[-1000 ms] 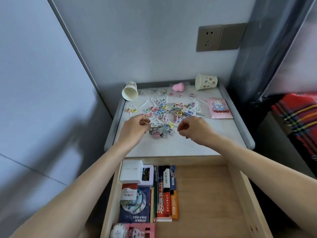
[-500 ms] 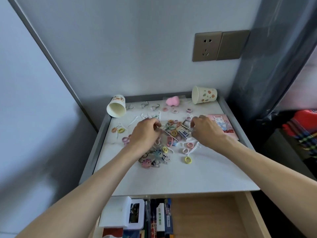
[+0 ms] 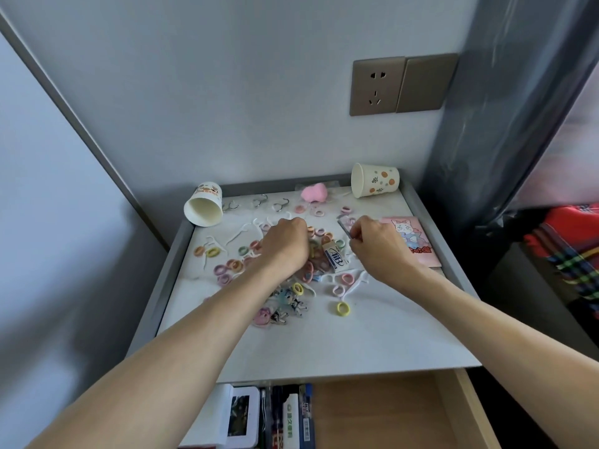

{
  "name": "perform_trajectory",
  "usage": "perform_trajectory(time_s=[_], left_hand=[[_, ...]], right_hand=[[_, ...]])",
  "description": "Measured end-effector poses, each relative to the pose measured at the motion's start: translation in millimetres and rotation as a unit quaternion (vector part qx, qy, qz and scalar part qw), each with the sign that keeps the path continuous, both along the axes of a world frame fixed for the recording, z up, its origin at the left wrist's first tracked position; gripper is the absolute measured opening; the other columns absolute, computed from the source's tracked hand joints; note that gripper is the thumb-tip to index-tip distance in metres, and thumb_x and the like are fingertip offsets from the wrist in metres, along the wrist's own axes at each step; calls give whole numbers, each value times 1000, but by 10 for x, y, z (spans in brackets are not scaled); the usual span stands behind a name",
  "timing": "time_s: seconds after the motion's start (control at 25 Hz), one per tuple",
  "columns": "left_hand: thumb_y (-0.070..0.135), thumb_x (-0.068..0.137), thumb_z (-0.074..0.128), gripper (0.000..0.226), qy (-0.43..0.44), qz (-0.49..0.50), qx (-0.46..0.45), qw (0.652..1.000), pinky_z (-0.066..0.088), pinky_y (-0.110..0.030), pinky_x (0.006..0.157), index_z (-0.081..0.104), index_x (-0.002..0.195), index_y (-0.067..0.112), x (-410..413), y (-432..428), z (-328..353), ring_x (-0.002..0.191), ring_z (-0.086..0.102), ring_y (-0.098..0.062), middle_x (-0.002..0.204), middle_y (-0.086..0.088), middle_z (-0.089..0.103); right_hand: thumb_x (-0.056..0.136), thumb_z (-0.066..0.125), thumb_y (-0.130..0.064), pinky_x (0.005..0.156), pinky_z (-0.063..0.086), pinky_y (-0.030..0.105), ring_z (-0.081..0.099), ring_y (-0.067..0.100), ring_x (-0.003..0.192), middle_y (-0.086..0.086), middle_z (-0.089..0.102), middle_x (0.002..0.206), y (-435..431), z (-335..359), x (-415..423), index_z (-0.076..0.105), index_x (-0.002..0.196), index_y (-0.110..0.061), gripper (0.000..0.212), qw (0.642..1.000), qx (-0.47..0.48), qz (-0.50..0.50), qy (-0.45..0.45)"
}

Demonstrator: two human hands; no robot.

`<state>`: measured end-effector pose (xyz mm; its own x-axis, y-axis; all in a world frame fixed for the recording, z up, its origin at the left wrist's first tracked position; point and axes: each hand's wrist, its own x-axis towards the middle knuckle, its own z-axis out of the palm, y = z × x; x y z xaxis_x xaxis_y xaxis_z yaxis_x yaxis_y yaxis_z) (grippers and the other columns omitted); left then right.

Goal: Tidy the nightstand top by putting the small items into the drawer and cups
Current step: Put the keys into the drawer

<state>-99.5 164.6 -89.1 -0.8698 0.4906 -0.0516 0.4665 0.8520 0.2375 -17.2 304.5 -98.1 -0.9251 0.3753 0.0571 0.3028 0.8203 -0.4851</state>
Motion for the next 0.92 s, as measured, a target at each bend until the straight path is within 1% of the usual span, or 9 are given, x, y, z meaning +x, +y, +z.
perform_trajectory(time_s=[0.12,0.24,0.32,0.4,0.48,0.6,0.72,0.84,0.92], left_hand=[[-9,98,41,38,9,0,51,999,41,-24,55,49,133,2,27,-54,54,72,57,-14,104,-12,63],[2,101,47,24,-6,39,150,988,42,-21,72,65,117,1,0,-221,145,90,60,-18,117,-10,67],[9,103,48,25,-63,77,224,969,44,-21,78,72,106,3,5,-391,169,96,62,-15,109,-2,69],[9,103,47,24,-150,128,333,922,54,-24,70,70,102,1,46,-550,181,83,67,-17,101,-5,71],[4,103,46,22,-227,165,423,862,60,-28,61,66,98,-6,117,-676,192,64,68,-20,90,-15,70],[0,102,47,21,-278,179,465,821,59,-27,56,65,92,-4,206,-795,190,57,68,-20,80,-17,68],[-2,99,52,16,-315,196,504,780,55,-23,51,68,93,0,337,-916,231,56,68,-19,72,-12,70],[-6,97,53,16,-370,194,518,747,54,-21,48,67,91,2,609,-1049,293,49,64,-13,68,-12,66],[-7,98,52,19,-409,189,504,737,55,-20,49,66,89,2,884,-1159,277,48,63,-12,66,-10,66]], right_hand=[[91,39,0,56,39,36,52,28,69,15,60,81,-143,26,30,47,108,0,19,999,-31,32,31],[90,34,4,62,39,42,38,22,55,6,40,64,-239,-24,3,40,117,8,28,998,53,46,2],[97,38,-9,65,36,36,48,26,64,9,47,74,-312,-26,-13,38,125,8,33,998,35,19,-43],[100,42,-35,70,39,35,59,31,87,16,59,100,-345,-45,-35,32,134,7,55,996,8,-8,-88],[98,42,-46,70,39,34,59,29,89,16,62,110,-353,-111,-59,37,128,2,56,995,25,-20,-99],[100,38,-40,69,39,34,56,29,83,16,63,106,-377,-95,-41,41,104,-5,35,995,49,-35,-86],[101,34,-39,68,45,39,62,32,84,17,66,96,-414,65,20,48,112,2,45,997,70,-38,-12],[97,46,-43,59,37,35,54,21,65,1,60,74,-594,378,284,53,85,-11,35,992,-119,-6,47],[95,54,-42,57,30,32,40,16,56,-5,47,62,-794,543,651,49,71,-14,37,958,-285,23,30]])
